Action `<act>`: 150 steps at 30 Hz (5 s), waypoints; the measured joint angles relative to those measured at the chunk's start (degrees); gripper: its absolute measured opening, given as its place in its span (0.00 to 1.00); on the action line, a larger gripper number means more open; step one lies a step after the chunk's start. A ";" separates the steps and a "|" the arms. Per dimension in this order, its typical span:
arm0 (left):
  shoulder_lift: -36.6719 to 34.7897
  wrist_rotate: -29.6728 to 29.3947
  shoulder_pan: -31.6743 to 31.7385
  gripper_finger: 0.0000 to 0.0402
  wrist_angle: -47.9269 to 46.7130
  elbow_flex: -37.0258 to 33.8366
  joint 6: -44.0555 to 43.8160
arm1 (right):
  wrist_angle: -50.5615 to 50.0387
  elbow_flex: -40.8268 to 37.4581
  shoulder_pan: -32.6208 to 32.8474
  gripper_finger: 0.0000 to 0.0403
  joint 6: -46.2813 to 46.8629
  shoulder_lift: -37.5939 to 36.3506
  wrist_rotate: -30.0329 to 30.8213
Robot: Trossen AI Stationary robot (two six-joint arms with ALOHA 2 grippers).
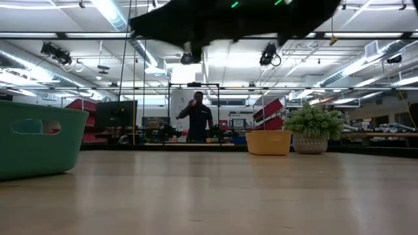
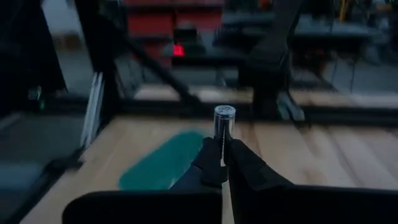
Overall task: Sort batteries
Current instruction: Put the silver battery into the green bin, then return to Home Position
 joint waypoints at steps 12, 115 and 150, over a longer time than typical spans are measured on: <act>-3.70 -6.99 -1.41 0.26 -4.27 -0.02 0.60 | -14.51 29.26 -3.26 0.08 -0.58 23.96 -8.45; -12.86 2.16 -1.39 0.26 -30.97 -0.86 -35.11 | -46.34 57.18 -3.24 0.08 -10.28 33.33 -19.39; -13.84 19.49 0.17 0.22 31.34 -20.83 0.72 | -80.43 57.27 3.56 0.31 -15.20 13.80 -8.16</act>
